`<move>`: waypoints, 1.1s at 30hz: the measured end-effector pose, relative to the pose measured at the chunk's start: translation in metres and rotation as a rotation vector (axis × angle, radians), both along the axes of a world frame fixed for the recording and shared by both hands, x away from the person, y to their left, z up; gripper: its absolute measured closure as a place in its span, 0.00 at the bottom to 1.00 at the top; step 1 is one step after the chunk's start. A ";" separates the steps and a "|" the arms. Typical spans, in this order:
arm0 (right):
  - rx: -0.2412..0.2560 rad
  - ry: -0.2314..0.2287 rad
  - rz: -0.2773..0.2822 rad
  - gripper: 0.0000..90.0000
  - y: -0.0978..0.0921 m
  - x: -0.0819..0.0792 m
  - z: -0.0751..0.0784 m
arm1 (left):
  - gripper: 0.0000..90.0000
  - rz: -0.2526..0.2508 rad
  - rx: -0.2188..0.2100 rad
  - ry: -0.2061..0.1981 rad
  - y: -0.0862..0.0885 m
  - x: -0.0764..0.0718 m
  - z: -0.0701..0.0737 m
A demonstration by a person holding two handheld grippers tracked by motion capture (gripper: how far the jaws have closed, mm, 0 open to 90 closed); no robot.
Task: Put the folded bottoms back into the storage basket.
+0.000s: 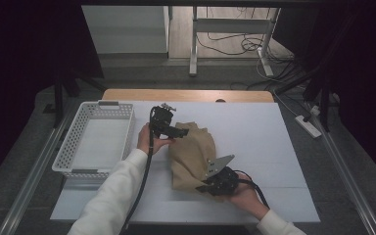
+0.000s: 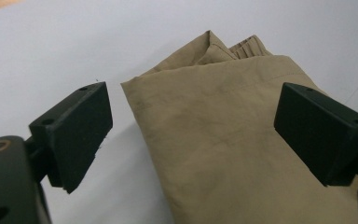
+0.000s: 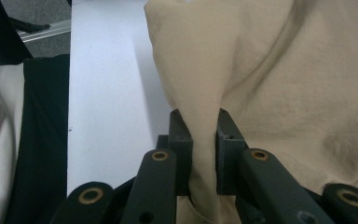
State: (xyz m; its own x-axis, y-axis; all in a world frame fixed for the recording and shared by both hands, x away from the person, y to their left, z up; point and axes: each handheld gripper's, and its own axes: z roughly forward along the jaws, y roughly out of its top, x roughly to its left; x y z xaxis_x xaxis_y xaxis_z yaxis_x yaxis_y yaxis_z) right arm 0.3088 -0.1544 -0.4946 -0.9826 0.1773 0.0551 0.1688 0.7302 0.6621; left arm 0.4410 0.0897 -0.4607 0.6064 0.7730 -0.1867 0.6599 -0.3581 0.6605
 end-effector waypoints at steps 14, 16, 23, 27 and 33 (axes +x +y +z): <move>-0.003 -0.011 0.007 0.89 0.000 -0.001 -0.001 | 0.12 -0.006 0.013 0.036 -0.005 0.009 -0.013; -0.005 -0.014 0.008 0.89 0.001 -0.001 -0.001 | 0.11 -0.007 0.013 0.041 -0.006 0.010 -0.015; -0.008 -0.016 0.009 0.89 0.001 -0.001 -0.001 | 0.11 -0.017 0.036 0.063 -0.012 0.013 -0.022; -0.008 -0.019 0.010 0.89 0.001 -0.002 -0.001 | 0.11 -0.014 0.045 0.077 -0.012 0.016 -0.026; -0.013 -0.022 0.015 0.89 0.001 -0.001 -0.002 | 0.10 -0.012 0.078 0.094 -0.015 0.019 -0.034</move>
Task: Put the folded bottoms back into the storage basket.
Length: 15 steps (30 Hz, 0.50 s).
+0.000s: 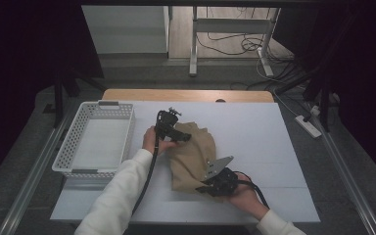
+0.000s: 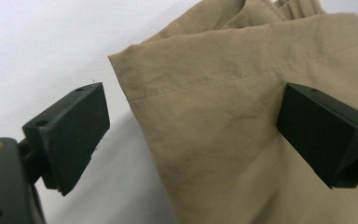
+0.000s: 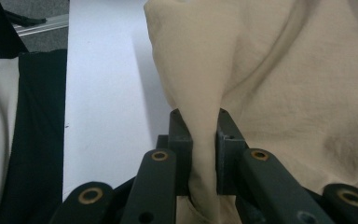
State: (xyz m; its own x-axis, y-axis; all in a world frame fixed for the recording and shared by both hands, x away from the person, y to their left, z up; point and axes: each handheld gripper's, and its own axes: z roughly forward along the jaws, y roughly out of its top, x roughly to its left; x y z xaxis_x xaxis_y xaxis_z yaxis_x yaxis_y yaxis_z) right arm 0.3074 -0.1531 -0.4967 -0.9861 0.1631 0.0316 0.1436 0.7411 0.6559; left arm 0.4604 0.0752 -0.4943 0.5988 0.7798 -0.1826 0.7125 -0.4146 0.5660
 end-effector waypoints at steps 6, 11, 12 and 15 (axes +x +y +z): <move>-0.003 -0.001 0.000 0.89 0.000 0.000 -0.001 | 0.09 -0.006 0.000 0.018 -0.003 0.003 -0.007; -0.008 0.000 0.001 0.89 0.001 0.000 -0.001 | 0.08 -0.021 -0.014 0.041 -0.002 0.006 -0.013; -0.009 -0.001 0.002 0.89 0.001 0.000 -0.001 | 0.07 -0.024 -0.015 0.045 -0.002 0.006 -0.014; -0.008 0.001 0.002 0.89 0.001 0.000 -0.002 | 0.07 -0.031 -0.013 0.049 -0.003 0.006 -0.015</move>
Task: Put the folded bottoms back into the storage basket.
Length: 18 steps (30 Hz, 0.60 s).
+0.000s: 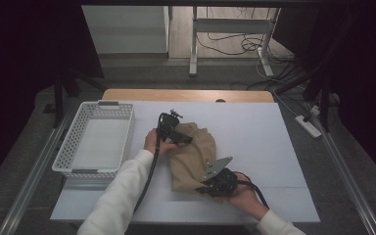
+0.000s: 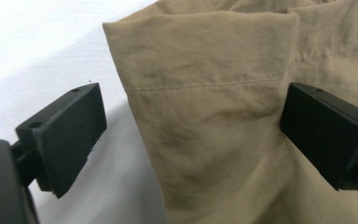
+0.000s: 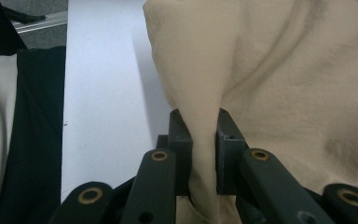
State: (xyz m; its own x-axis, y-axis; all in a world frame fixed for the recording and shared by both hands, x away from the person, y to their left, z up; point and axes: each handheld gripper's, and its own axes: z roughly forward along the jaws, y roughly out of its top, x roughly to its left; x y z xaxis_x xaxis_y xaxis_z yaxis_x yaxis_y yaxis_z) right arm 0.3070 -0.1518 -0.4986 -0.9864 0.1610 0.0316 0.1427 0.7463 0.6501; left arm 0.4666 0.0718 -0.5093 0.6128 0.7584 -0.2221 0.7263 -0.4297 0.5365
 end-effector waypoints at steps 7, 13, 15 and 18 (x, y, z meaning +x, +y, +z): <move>-0.003 0.001 0.002 0.89 0.001 0.000 -0.001 | 0.09 -0.031 0.005 0.018 -0.005 0.000 -0.003; -0.005 0.000 0.003 0.89 0.001 0.000 -0.001 | 0.21 -0.071 -0.041 0.040 -0.005 0.000 -0.004; -0.005 -0.001 0.002 0.89 0.001 0.000 -0.001 | 0.25 -0.073 -0.045 0.044 -0.004 0.000 -0.004; -0.003 -0.001 0.002 0.89 0.001 0.000 -0.001 | 0.30 -0.069 -0.056 0.050 -0.004 -0.001 -0.003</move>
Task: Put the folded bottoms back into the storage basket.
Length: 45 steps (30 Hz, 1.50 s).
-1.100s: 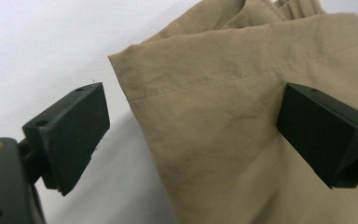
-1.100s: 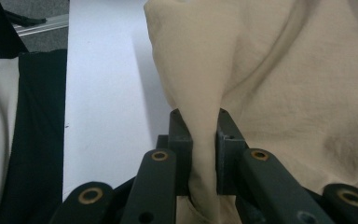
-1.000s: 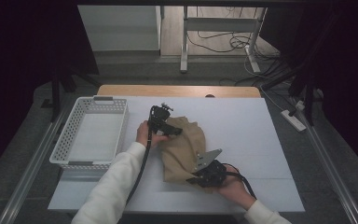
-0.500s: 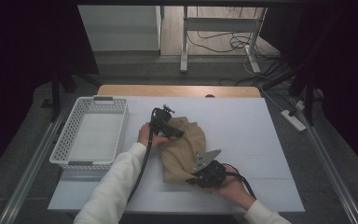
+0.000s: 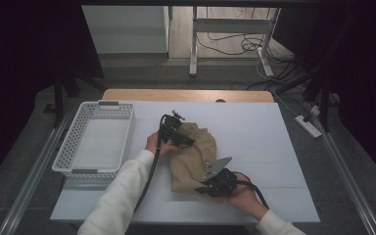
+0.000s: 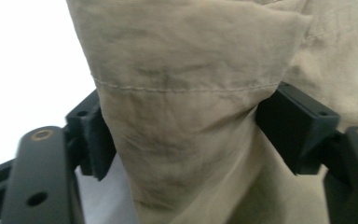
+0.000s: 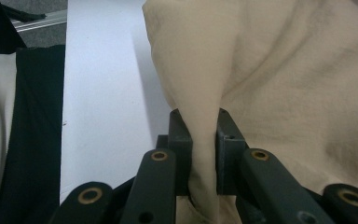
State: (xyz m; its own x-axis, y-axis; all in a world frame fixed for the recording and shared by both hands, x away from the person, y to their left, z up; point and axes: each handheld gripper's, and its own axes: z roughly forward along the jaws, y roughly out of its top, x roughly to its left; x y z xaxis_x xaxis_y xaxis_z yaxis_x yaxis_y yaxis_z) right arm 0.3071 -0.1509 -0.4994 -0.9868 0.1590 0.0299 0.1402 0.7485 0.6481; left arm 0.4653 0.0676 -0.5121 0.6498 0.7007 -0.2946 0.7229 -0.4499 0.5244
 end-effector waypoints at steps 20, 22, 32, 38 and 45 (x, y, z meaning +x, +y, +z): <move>0.007 -0.010 -0.003 0.89 -0.001 0.000 0.002 | 0.64 -0.027 -0.018 -0.033 0.004 -0.006 0.010; 0.009 -0.011 -0.003 0.89 -0.001 0.000 0.002 | 0.64 -0.026 -0.023 -0.036 0.004 -0.007 0.011; 0.025 -0.023 -0.008 0.89 -0.003 -0.001 0.005 | 0.66 -0.031 -0.036 -0.054 0.006 -0.009 0.017; 0.041 -0.029 -0.014 0.89 -0.005 -0.001 0.008 | 0.67 -0.033 -0.041 -0.069 0.006 -0.013 0.022; 0.057 -0.040 -0.016 0.89 -0.006 -0.001 0.010 | 0.69 -0.036 -0.056 -0.087 0.009 -0.016 0.028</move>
